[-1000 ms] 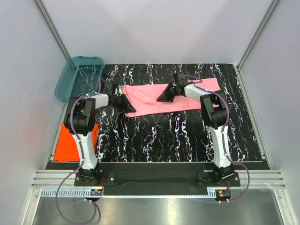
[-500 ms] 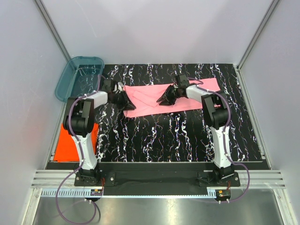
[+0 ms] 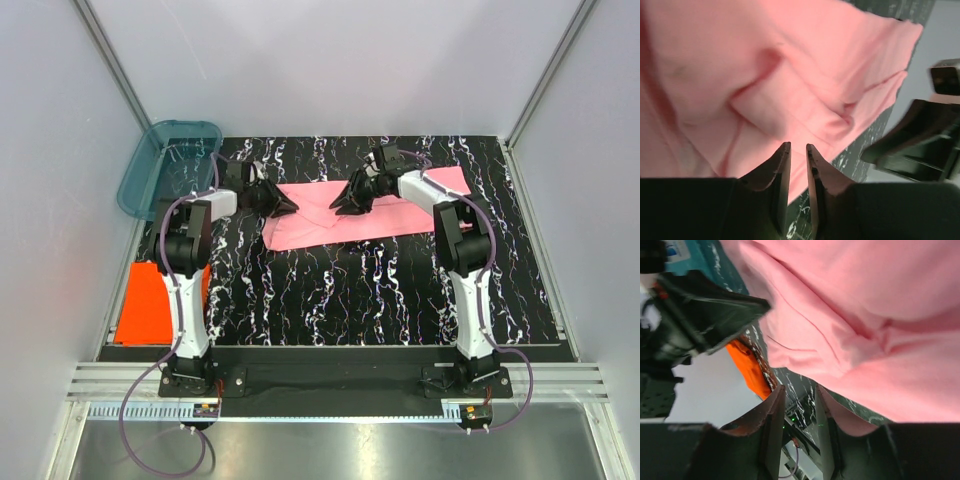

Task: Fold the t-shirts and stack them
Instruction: Fold the tshirt

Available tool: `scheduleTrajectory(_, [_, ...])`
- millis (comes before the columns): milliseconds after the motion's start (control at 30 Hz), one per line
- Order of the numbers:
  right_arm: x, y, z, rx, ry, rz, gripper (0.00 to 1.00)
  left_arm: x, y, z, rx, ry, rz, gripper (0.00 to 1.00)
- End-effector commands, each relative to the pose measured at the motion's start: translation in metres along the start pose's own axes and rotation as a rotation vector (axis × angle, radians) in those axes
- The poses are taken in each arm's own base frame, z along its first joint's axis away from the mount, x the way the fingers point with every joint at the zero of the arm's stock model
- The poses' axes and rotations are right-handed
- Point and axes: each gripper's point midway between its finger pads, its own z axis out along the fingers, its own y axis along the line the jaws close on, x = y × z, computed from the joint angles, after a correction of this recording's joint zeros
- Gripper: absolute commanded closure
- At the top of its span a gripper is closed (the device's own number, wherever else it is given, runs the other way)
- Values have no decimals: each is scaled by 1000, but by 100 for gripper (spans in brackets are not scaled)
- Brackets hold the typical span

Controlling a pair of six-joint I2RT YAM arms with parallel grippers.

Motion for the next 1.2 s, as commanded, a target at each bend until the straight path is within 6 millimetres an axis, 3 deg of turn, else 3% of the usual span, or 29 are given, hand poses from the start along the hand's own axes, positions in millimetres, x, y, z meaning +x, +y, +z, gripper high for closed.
scheduleTrajectory(0, [-2,15,10,-59,47,-43,63,-17,-5,8,9,-59,-20,77])
scheduleTrajectory(200, [5,-12,31,-11,83,-3,64,-21,2,9,-48,-46,22,77])
scheduleTrajectory(300, [6,-13,29,-5,82,-11,64,-29,-18,-7,-49,-79,92,75])
scheduleTrajectory(500, [1,18,-2,-16,30,-95,61,-25,-49,-48,-48,-123,182,73])
scheduleTrajectory(633, [-2,21,-29,46,-26,-130,52,-3,-47,-61,-57,-109,167,73])
scheduleTrajectory(667, [-2,23,-37,51,-38,-134,47,6,-38,-61,-75,-95,151,74])
scheduleTrajectory(800, [-18,2,-62,114,-108,-102,44,25,-24,-60,-111,-73,149,77])
scheduleTrajectory(867, [-29,-18,-80,148,-143,-56,48,32,-18,-56,-130,-56,144,81])
scheduleTrajectory(967, [-46,-50,-102,217,-196,-19,63,35,-18,-48,-150,-51,162,87])
scheduleTrajectory(1000, [-53,-61,-108,248,-218,-13,76,37,-14,-41,-164,-42,161,95])
scheduleTrajectory(1067, [-63,-86,-119,301,-233,0,87,35,-13,-35,-175,-36,158,100])
scheduleTrajectory(1167, [-72,-123,-127,381,-236,20,98,34,0,-23,-232,-22,141,100])
